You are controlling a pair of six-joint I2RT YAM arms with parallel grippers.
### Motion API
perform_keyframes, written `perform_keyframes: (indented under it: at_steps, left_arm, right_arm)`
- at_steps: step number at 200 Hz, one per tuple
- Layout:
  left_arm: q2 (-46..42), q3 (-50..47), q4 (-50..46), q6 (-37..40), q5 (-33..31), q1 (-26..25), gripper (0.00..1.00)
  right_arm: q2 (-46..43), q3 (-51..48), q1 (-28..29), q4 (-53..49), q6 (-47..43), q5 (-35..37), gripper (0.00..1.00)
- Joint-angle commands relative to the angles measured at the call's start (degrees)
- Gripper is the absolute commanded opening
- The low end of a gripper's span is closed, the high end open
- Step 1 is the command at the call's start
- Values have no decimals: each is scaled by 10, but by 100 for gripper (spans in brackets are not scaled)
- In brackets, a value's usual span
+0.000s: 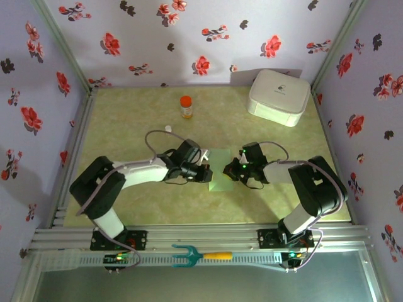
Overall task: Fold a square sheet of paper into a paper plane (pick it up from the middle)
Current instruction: Fold the triangle a second time at the center of the table.
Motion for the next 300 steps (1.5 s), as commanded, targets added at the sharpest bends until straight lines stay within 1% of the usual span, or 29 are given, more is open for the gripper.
perform_keyframes:
  at_steps: [1,15,40,75,97,127,148,161,171,202,222,241,254,273,300]
  left_arm:
    - [55,33,4,-6,5,3,0]
    - [81,45,5,-6,11,2,0]
    - [112,39,-4,-10,5,2,0]
    - [122,-4,16,-25,-4,1,0]
    - [119,-21,24,-32,-9,1,0]
    - [116,-22,23,-32,-13,1,0]
    - [116,-19,19,-30,-16,1,0]
    - [116,-18,17,-29,-15,1,0]
    - [116,-19,18,-29,-16,1,0]
    - [118,-24,19,-29,-13,1,0]
    - [120,-27,27,-32,-11,0,0]
    - [120,-27,31,-35,-10,-4,0]
    - [118,-25,36,-39,-9,-8,0]
    - [109,-11,32,-41,-9,-14,0]
    - [75,16,6,-32,-30,-16,1]
  right_arm:
    - [23,-4,-6,-44,-4,36,0]
    - [25,-3,-5,-32,1,27,0]
    - [19,6,-5,-27,-1,19,0]
    - [-5,28,-3,-24,-4,-13,0]
    - [-17,33,14,-15,1,-25,0]
    - [8,26,29,-9,1,-26,0]
    - [24,20,27,-35,-8,-2,0]
    - [28,28,15,-76,-27,20,0]
    - [28,26,1,-71,-33,25,0]
    - [36,40,-63,-63,-43,5,0]
    - [42,50,-88,-62,-50,4,0]
    - [47,49,-107,-46,-46,-11,0]
    - [30,48,-110,-44,-43,-16,0]
    - [-24,44,-109,-65,-43,-16,0]
    - [-109,36,-100,-134,-61,4,5]
